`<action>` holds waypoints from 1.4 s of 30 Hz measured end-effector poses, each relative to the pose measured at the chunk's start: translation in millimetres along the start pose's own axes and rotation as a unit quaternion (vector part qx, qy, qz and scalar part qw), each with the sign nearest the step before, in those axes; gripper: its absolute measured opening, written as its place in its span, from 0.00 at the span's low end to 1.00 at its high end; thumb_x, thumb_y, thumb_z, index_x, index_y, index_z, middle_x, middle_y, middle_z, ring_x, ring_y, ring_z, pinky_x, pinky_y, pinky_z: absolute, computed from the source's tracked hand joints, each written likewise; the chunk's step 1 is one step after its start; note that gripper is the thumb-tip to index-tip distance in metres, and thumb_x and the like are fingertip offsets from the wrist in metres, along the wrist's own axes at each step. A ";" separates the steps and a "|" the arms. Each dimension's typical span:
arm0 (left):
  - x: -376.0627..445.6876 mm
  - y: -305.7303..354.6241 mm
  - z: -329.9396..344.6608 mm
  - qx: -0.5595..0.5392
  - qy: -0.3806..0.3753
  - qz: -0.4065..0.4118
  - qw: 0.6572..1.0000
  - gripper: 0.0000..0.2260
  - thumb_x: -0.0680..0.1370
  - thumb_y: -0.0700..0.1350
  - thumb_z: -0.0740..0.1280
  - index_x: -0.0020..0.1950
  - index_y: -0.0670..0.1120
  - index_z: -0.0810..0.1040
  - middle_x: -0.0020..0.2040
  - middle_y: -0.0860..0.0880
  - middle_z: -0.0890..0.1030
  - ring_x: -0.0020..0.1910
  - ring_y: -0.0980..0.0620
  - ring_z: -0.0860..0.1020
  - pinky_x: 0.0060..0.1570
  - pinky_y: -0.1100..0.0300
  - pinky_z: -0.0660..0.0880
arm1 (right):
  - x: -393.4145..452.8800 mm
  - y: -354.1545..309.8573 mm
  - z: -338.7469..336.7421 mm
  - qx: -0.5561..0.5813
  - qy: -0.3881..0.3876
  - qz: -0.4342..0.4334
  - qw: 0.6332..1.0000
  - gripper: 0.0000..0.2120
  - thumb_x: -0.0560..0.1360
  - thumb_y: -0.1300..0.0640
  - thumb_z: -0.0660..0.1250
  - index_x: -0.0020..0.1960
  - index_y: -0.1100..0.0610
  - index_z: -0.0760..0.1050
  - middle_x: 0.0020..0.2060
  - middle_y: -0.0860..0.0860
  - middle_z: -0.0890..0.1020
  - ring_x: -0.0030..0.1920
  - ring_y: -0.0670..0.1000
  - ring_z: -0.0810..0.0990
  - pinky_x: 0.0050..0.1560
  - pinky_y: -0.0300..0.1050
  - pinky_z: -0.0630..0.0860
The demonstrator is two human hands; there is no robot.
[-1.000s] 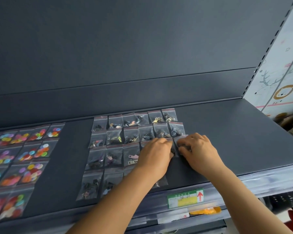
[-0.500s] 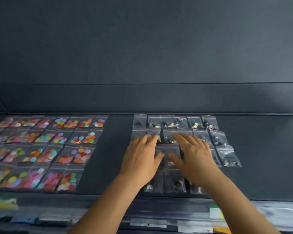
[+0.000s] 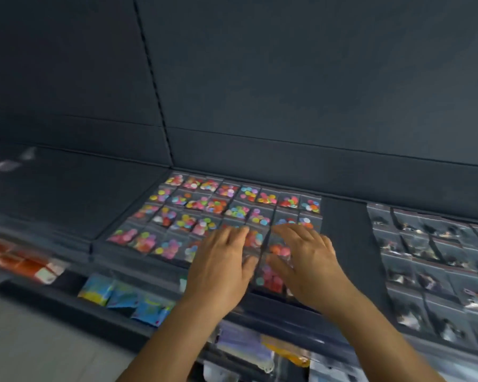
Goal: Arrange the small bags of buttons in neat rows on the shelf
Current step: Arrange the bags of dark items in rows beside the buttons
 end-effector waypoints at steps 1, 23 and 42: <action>-4.1 -20.8 -9.9 0.002 0.005 -0.008 1.000 0.25 0.79 0.56 0.59 0.75 0.51 0.60 0.71 0.52 0.66 0.70 0.51 0.62 0.67 0.57 0.61 | 6.5 -20.7 8.9 0.000 -0.004 -0.009 1.000 0.27 0.77 0.41 0.58 0.73 0.46 0.59 0.72 0.45 0.64 0.73 0.50 0.58 0.71 0.48 0.53; -51.5 -380.0 -141.1 0.052 0.078 -0.199 0.976 0.25 0.80 0.55 0.59 0.75 0.49 0.60 0.71 0.49 0.68 0.70 0.51 0.62 0.67 0.60 0.58 | 170.6 -361.1 178.9 0.051 -0.100 -0.201 0.973 0.27 0.77 0.41 0.58 0.73 0.48 0.61 0.72 0.46 0.64 0.72 0.48 0.59 0.72 0.48 0.52; 79.1 -678.7 -189.8 0.058 0.061 -0.267 0.960 0.27 0.79 0.53 0.63 0.75 0.47 0.60 0.71 0.47 0.68 0.70 0.48 0.64 0.69 0.55 0.62 | 410.4 -539.9 317.3 0.096 -0.151 -0.211 0.961 0.27 0.77 0.45 0.60 0.73 0.51 0.60 0.72 0.49 0.65 0.72 0.50 0.61 0.72 0.48 0.57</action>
Point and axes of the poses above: each hand's wrist, its own x-axis towards the middle knuckle, its own z-axis out of the palm, y = z × x, the point moved 9 cm from there along x, towards the middle knuckle
